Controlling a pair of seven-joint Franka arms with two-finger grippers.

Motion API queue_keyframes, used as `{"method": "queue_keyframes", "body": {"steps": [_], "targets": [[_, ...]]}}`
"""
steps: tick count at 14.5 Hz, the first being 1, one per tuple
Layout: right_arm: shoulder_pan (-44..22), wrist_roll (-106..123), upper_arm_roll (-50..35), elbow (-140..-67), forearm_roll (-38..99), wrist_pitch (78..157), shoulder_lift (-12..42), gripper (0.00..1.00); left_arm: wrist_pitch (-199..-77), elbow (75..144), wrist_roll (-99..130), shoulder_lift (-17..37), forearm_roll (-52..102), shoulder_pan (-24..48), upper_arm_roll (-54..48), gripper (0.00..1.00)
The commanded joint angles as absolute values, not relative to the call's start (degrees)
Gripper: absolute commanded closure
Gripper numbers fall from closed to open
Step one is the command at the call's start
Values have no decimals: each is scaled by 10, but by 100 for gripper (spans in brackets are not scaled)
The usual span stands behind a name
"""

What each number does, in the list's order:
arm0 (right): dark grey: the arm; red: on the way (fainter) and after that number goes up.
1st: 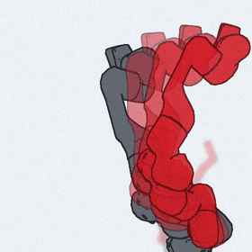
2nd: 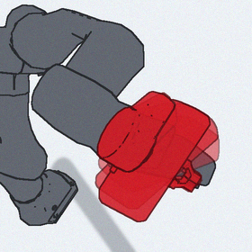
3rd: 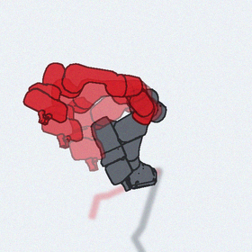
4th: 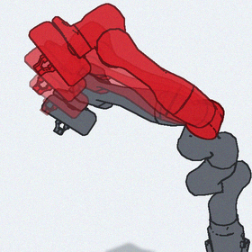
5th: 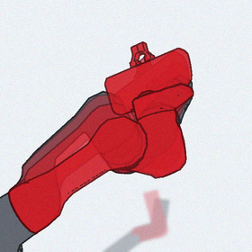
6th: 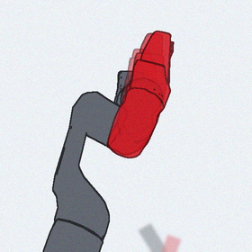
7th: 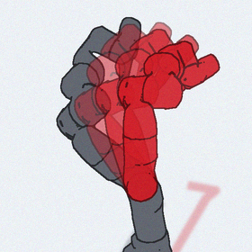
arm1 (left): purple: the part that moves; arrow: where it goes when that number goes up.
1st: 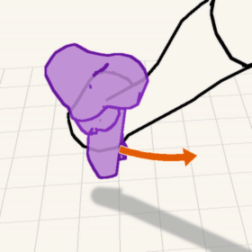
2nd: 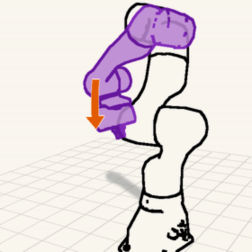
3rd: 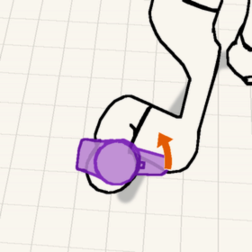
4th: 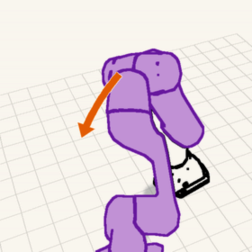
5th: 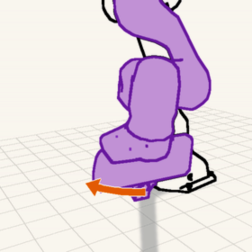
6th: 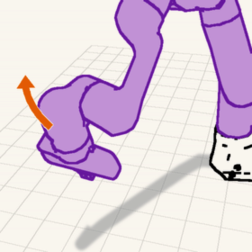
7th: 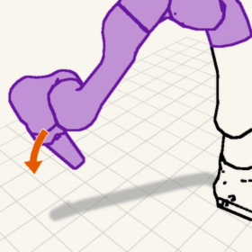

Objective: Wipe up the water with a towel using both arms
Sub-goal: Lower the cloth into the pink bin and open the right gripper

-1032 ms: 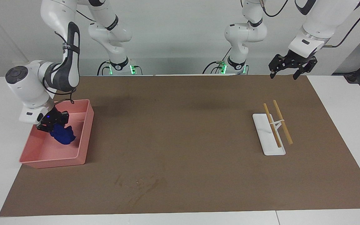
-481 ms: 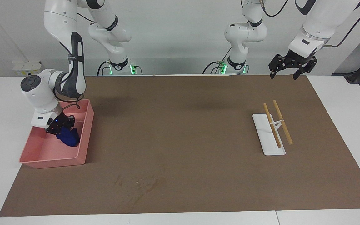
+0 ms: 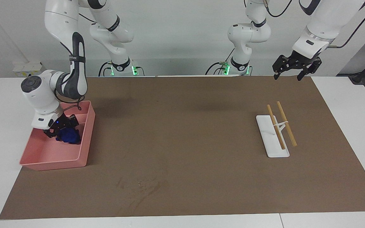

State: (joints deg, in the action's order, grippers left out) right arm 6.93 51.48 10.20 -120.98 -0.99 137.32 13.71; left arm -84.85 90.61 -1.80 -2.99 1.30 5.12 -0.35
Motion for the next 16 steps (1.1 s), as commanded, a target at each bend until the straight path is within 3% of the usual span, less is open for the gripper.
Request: {"method": "queue_keyframes", "body": {"steps": [1, 9, 12, 16], "targets": [[74, 505, 97, -1197, -4, 1312, 120, 0, -851, 923, -11, -45, 18, 54, 1, 0], [70, 295, 13, -1101, 16, 1008, -56, 0, -851, 923, -11, -45, 18, 54, 1, 0], [70, 241, -20, -1060, 16, 945, -96, 0, -851, 923, -11, -45, 18, 54, -1, 0], [70, 177, -57, -1016, 16, 899, -107, 0, -851, 923, -11, -45, 18, 54, 1, 0]]}}
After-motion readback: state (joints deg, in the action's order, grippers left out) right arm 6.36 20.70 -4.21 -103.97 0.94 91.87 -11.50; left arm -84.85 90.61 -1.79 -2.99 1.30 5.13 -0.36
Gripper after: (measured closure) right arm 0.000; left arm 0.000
